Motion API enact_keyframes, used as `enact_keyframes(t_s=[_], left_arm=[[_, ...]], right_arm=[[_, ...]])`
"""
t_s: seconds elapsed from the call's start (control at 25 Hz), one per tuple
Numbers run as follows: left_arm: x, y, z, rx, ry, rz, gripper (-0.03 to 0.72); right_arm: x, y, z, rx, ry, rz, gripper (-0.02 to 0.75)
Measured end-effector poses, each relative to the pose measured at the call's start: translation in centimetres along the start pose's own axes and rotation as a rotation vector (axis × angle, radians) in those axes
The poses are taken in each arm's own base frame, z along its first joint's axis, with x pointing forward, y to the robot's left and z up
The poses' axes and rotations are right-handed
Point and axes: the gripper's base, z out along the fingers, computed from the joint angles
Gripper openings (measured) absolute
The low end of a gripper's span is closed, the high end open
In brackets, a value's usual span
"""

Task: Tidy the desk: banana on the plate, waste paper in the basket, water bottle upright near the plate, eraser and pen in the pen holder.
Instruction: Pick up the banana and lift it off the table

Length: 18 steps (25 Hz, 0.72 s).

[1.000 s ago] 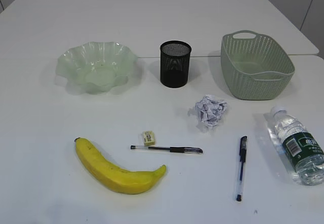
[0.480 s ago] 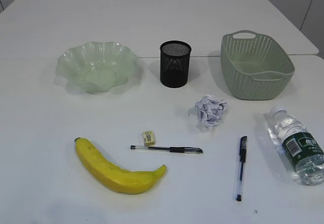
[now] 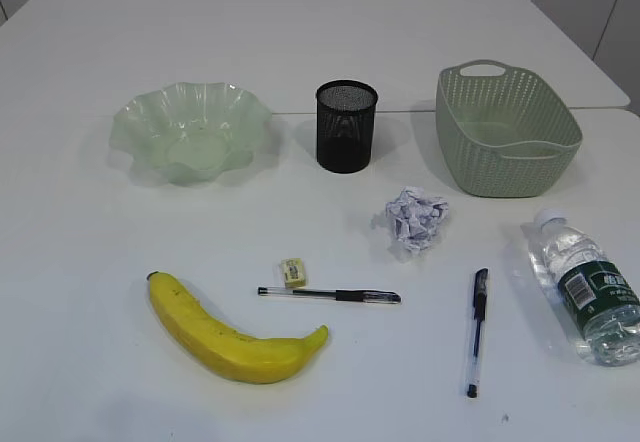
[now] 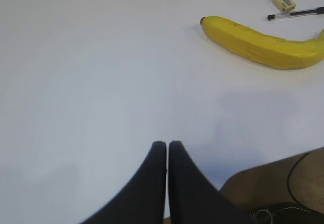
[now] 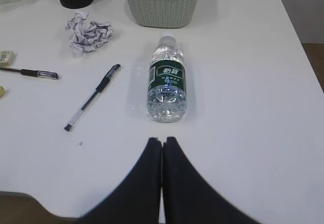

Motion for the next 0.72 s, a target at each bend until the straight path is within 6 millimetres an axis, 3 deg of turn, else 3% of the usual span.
enact_keyframes(t_s=[0.44, 0.72], left_arm=[[-0.02, -0.13, -0.01, 0.018, -0.003, -0.002, -0.025], [-0.74, -0.10, -0.95, 0.003, -0.040, 0.009, 0.017]], right_arm=[[0.00, -0.05, 0.00, 0.005, 0.000, 0.004, -0.006], [-0.76, -0.35, -0.64, 0.033, -0.001, 0.006, 0.204]])
